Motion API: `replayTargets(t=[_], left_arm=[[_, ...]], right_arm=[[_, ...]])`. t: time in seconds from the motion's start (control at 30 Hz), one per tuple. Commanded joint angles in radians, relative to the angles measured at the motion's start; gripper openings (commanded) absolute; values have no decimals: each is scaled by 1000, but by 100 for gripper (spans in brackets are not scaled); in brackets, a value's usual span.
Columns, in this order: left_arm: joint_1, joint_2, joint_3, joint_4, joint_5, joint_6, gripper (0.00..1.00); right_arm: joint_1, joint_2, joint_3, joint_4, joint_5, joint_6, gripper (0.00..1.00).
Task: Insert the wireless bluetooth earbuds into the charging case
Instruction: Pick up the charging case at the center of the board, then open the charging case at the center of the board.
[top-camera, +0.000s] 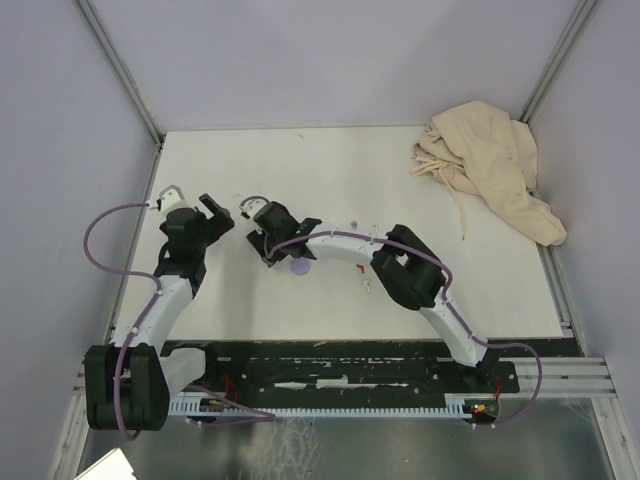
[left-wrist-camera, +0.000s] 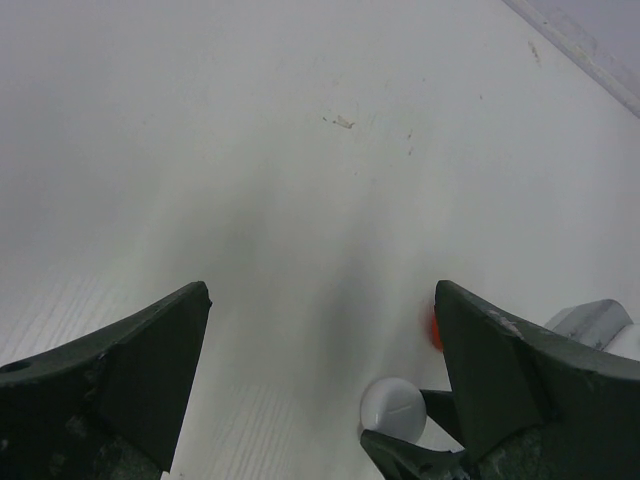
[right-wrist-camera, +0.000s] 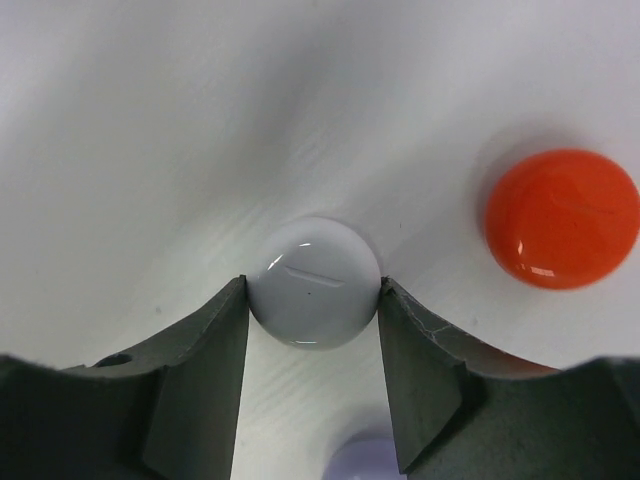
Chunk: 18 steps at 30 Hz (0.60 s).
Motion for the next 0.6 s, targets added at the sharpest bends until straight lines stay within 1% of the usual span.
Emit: replayTargets(t=[0.0,0.1,0.27,0.4,0.47,0.57], left_arm=[[4,5,-4,102,111,-33,100],[5,16,-13,144,205,-52,100],[5,46,-49,279,402,-117,99],[4,84,-81,444,576,-226,97],[4,110,-100,541,654,-288,95],[0,140,-148,687,714,-386,92]], right_arm=[[-16,-190,-129,131,-13,-119,31],[-58,-300,-218,188,-72,-150,29],[-127,-464,-345,220,-161,-186,29],[-170,-579,-476,259,-243,-225,29],[-194,-627,-529,289,-297,-228,26],[-219,-675,-576,302,-370,-233,25]])
